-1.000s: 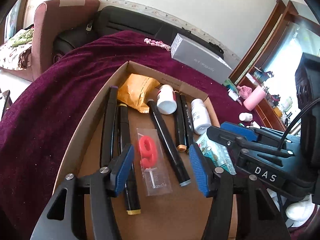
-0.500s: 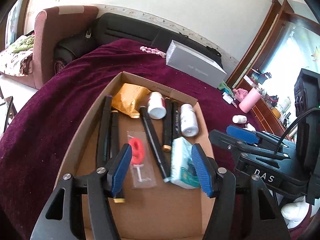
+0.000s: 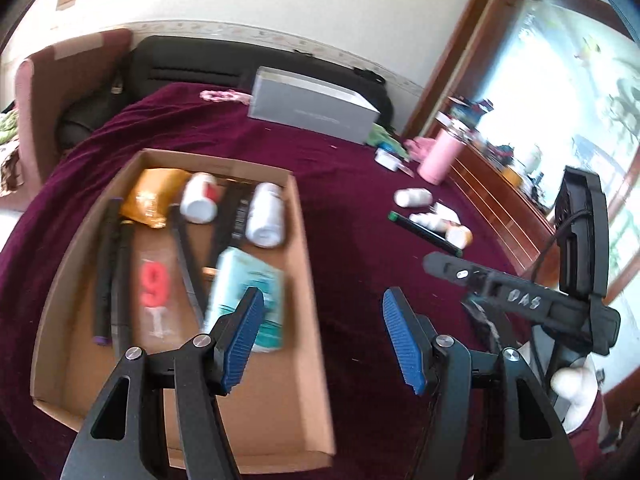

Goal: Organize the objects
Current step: 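Move both tools out of the box toward the black marker and bag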

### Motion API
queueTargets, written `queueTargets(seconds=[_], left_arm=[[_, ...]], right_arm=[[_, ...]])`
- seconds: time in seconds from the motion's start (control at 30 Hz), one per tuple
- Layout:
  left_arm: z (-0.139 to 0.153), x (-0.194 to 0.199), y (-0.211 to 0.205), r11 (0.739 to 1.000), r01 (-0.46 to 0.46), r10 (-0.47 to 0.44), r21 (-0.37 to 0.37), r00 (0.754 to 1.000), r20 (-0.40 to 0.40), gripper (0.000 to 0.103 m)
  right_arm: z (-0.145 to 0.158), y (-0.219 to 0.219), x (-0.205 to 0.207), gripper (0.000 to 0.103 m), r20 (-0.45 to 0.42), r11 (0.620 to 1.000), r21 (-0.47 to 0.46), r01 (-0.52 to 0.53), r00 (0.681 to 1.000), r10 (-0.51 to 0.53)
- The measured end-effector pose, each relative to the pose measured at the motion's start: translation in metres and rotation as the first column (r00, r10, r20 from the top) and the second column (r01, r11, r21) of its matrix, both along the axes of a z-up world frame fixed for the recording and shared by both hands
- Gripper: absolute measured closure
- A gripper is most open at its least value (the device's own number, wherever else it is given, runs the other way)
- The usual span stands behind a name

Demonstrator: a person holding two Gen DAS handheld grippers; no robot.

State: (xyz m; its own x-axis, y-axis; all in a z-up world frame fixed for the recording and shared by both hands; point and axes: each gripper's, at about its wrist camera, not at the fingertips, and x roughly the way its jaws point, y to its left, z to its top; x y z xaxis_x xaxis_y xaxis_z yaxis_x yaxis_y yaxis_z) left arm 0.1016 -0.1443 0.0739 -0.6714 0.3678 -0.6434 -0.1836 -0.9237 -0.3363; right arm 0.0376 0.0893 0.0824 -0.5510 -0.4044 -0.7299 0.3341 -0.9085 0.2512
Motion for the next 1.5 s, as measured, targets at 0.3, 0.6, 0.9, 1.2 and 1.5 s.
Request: queueTargets(seconds=[0.3, 0.6, 0.9, 1.2, 1.5], left_arm=[[0.003, 0.009, 0.048, 0.988, 0.15, -0.15, 0.037, 0.989, 0.009, 0.042], [-0.002, 0.01, 0.06, 0.985, 0.17, -0.17, 0.015, 0.985, 0.033, 0.042], [0.0, -0.022, 0.073, 0.973, 0.208, -0.217, 0.1, 0.972, 0.089, 0.042], [0.024, -0.138, 0.143, 0.953, 0.284, -0.29, 0.103, 0.956, 0.049, 0.042], [-0.045, -0.243, 0.21, 0.966, 0.252, -0.259, 0.061, 0.94, 0.221, 0.042]], right_arm=[[-0.017, 0.164, 0.027, 0.035, 0.088, 0.938, -0.128, 0.322, 0.946, -0.313], [-0.047, 0.177, 0.023, 0.034, 0.197, 0.941, -0.113, 0.319, 0.935, -0.293], [-0.054, 0.144, 0.017, 0.034, 0.155, 0.973, -0.036, 0.23, 0.963, -0.222], [-0.056, 0.209, -0.011, 0.025, 0.132, 0.867, -0.321, 0.381, 0.924, -0.358], [-0.075, 0.242, -0.013, 0.021, 0.223, 0.753, -0.529, 0.391, 0.92, -0.322]])
